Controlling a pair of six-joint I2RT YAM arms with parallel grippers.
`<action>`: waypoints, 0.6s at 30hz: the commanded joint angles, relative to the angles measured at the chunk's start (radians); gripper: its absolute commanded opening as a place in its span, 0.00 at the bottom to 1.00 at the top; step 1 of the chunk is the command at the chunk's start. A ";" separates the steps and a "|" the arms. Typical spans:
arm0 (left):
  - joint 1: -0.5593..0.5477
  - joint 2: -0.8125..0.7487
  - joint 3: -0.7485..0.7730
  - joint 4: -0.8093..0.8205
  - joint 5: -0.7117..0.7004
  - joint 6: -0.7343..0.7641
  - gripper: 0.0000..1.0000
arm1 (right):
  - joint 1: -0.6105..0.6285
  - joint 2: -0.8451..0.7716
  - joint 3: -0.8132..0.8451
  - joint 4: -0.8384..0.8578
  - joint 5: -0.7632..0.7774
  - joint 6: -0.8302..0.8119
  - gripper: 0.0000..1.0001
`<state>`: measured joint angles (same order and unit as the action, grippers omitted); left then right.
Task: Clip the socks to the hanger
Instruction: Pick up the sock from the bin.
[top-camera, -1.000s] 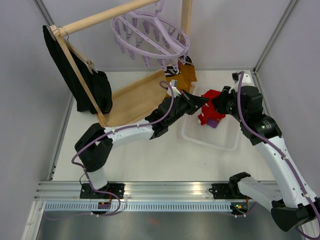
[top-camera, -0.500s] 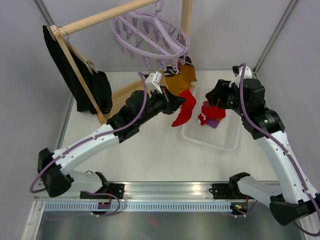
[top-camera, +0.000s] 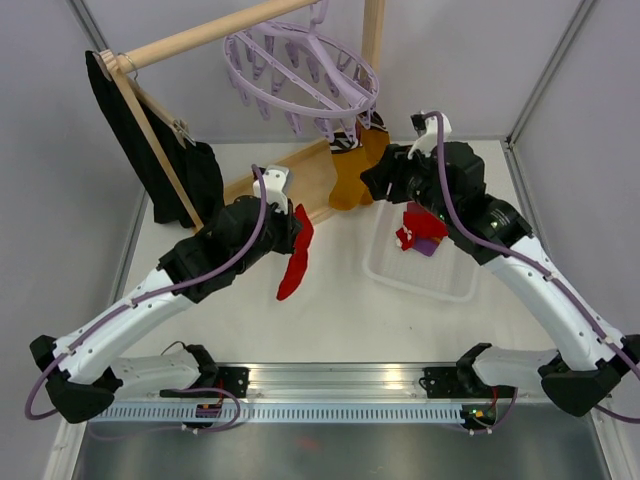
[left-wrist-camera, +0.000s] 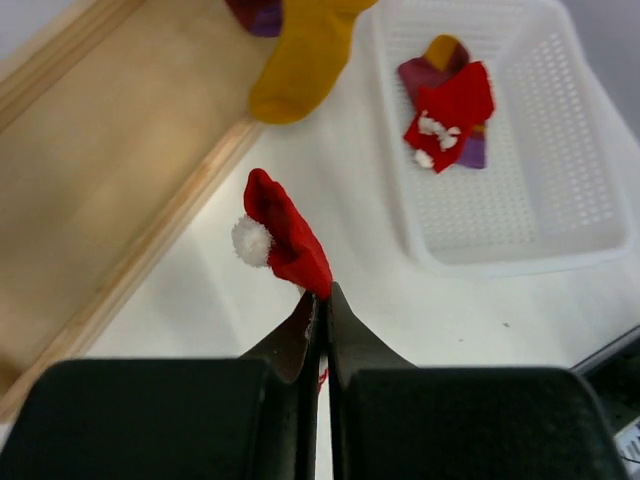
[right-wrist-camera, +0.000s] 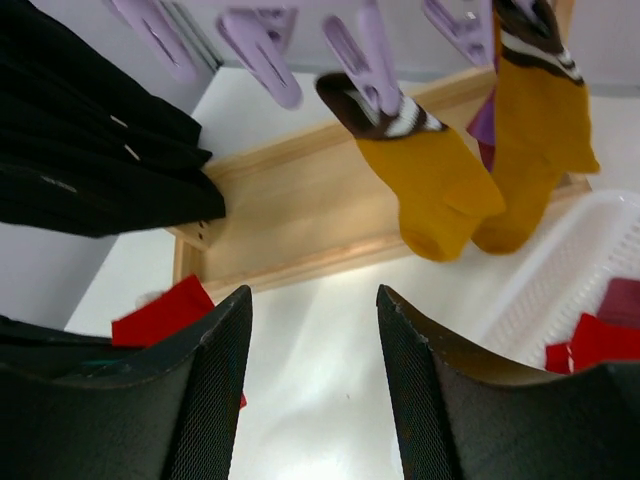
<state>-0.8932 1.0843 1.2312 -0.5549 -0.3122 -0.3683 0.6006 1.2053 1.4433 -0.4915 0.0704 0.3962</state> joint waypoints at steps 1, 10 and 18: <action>0.002 -0.050 0.013 -0.115 -0.152 0.058 0.02 | 0.085 0.060 0.095 0.105 0.124 0.001 0.59; 0.002 -0.096 0.004 -0.158 -0.160 0.072 0.02 | 0.291 0.295 0.290 0.175 0.475 -0.045 0.56; 0.002 -0.115 0.024 -0.181 -0.151 0.103 0.02 | 0.312 0.419 0.379 0.218 0.667 -0.092 0.56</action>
<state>-0.8932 0.9936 1.2293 -0.7242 -0.4469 -0.3168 0.9058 1.6016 1.7565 -0.3340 0.6094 0.3416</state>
